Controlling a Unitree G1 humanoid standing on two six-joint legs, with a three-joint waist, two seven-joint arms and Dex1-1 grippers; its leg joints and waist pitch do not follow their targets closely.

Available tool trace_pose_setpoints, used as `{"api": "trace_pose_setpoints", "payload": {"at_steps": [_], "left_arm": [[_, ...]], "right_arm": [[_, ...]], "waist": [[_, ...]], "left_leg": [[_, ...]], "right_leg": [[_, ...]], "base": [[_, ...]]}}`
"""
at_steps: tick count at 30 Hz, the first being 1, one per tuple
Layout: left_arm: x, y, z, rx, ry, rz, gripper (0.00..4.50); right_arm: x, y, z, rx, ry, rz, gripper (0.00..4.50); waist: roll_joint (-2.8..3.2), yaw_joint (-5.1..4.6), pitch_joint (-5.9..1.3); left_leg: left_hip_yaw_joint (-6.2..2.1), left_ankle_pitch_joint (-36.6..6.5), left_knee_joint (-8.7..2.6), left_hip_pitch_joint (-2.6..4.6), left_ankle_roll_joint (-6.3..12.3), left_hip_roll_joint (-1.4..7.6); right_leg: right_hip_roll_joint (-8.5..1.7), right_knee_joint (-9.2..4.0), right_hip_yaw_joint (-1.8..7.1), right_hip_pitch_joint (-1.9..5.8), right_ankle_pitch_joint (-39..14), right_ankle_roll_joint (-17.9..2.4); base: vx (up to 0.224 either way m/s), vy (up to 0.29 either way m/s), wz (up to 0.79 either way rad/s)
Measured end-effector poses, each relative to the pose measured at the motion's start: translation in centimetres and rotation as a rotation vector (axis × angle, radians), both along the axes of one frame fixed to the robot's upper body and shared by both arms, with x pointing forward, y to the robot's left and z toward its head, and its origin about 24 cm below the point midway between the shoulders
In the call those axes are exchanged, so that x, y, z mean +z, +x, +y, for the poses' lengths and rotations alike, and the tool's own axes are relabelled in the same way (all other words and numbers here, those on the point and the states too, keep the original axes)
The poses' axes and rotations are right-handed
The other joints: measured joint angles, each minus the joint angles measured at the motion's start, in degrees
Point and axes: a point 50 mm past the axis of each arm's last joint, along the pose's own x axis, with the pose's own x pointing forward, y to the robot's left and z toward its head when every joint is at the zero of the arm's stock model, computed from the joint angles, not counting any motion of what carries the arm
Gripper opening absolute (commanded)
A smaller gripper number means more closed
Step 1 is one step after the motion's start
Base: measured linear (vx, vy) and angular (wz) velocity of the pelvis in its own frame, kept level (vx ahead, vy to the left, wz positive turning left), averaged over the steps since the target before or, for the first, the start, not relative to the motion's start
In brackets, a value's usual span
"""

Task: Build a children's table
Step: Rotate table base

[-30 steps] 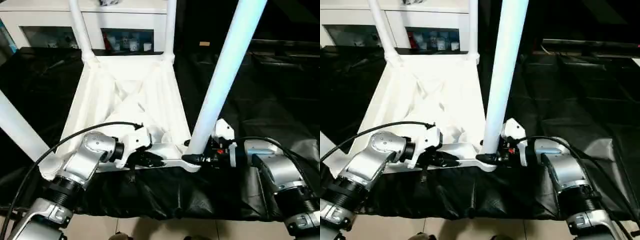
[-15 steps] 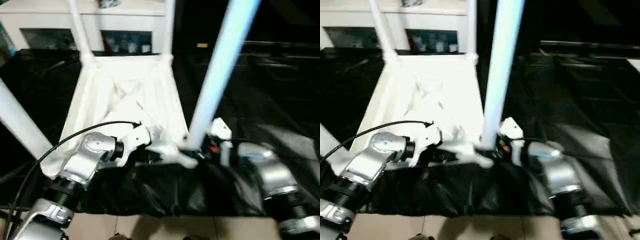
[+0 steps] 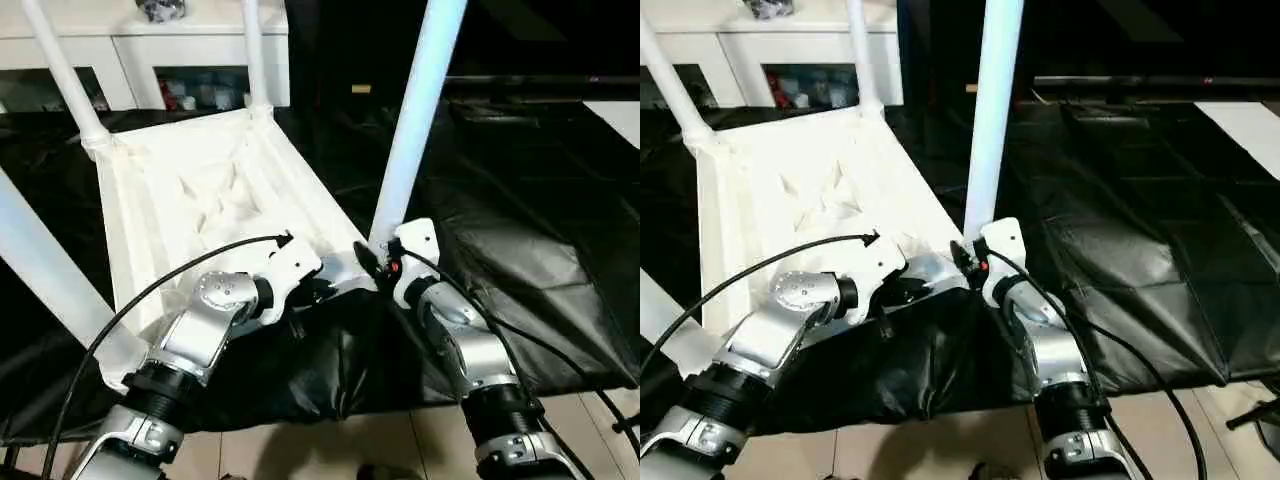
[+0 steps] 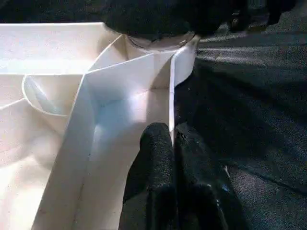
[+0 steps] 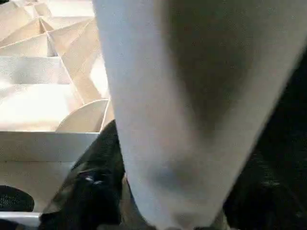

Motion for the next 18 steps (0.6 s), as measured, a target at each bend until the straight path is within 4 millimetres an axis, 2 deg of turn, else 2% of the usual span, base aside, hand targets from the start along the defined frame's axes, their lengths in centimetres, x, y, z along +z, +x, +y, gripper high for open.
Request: {"api": "trace_pose_setpoints", "payload": {"at_steps": [2,5,7,9,11,14,18], "left_arm": [[0.1,-0.1,-0.1,-0.017,-0.001,-0.002,0.0],[0.2,-0.3,-0.2,-0.062,-0.007,-0.012,0.0],[0.3,-0.5,-0.2,-0.101,-0.009,-0.021,0.0],[0.2,-1.0,-0.2,-0.139,-0.017,-0.024,0.0],[0.3,-1.1,-0.2,-0.155,-0.025,-0.025,0.0],[0.3,-1.1,-0.2,-0.166,-0.029,-0.034,0.0],[0.1,-1.3,0.6,-0.172,-0.023,-0.043,0.0]], "right_arm": [[0.1,-0.2,-0.8,0.064,-0.051,-0.008,3.04],[0.2,-0.7,-1.5,0.147,-0.106,-0.018,3.04],[0.3,-1.5,-3.1,0.213,-0.139,-0.025,3.04],[0.5,-2.6,-5.5,0.292,-0.178,-0.027,3.04],[0.6,-3.0,-6.3,0.322,-0.168,-0.019,3.04],[1.5,-3.5,-8.5,0.349,-0.152,-0.02,3.04],[3.0,-4.6,-12.6,0.336,-0.154,0.005,3.04]], "waist": [[-0.01,0.32,-0.05],[-0.12,1.2,-0.2],[0.17,1.95,-0.41],[0.72,3.18,-0.53],[0.81,3.3,-0.55],[1.7,3.88,-0.6],[1.66,3.97,-0.6]], "left_leg": [[0.04,0.0,0.0,-0.04,0.0,0.0],[0.14,0.0,0.02,-0.05,0.0,0.05],[0.14,0.0,0.02,-0.02,-0.01,0.11],[0.38,0.0,0.03,-0.04,-0.01,0.16],[0.48,0.0,0.05,-0.13,0.01,0.21],[0.46,0.2,0.13,-0.36,0.33,0.24],[0.47,0.2,0.33,-0.51,0.35,0.25]], "right_leg": [[0.0,0.02,0.03,0.01,0.2,-0.3],[0.0,0.2,0.04,-0.02,1.0,-0.5],[0.0,0.31,0.02,-0.02,1.4,-0.3],[0.0,0.62,0.1,-0.04,1.3,-0.1],[0.02,1.01,0.09,-0.2,0.9,-0.1],[0.06,1.05,-0.01,-0.36,0.8,-0.2],[0.06,1.21,0.0,-0.32,0.8,-0.2]], "base": [[0.0,0.0,0.0],[0.0,0.0,0.0],[0.031,-0.012,0.03],[0.077,-0.012,0.09],[0.033,-0.005,0.02],[0.0,0.0,0.0],[0.0,0.0,0.0]]}}
